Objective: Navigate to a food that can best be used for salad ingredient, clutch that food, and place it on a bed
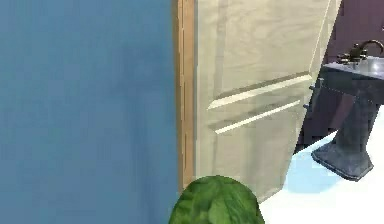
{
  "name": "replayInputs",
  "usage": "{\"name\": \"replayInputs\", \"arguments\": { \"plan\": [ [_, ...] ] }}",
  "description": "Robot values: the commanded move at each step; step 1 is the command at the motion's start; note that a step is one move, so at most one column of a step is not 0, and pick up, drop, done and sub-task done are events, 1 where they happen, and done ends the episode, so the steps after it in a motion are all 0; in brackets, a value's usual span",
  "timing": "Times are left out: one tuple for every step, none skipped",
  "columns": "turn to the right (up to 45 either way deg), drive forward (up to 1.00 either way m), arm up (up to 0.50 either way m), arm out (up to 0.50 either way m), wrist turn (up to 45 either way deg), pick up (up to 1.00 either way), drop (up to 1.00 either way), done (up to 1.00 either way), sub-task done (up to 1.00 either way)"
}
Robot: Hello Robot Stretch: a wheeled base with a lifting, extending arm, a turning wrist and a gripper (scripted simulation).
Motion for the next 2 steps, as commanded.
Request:
{"name": "replayInputs", "arguments": {
  "plan": [
    [30.0, 0.00, 0.00, 0.00, 0.0, 0.00, 0.00, 0.00, 0.00],
    [0.0, 0.35, 0.00, 0.00, 0.0, 0.00, 0.00, 0.00, 0.00]
  ]
}}
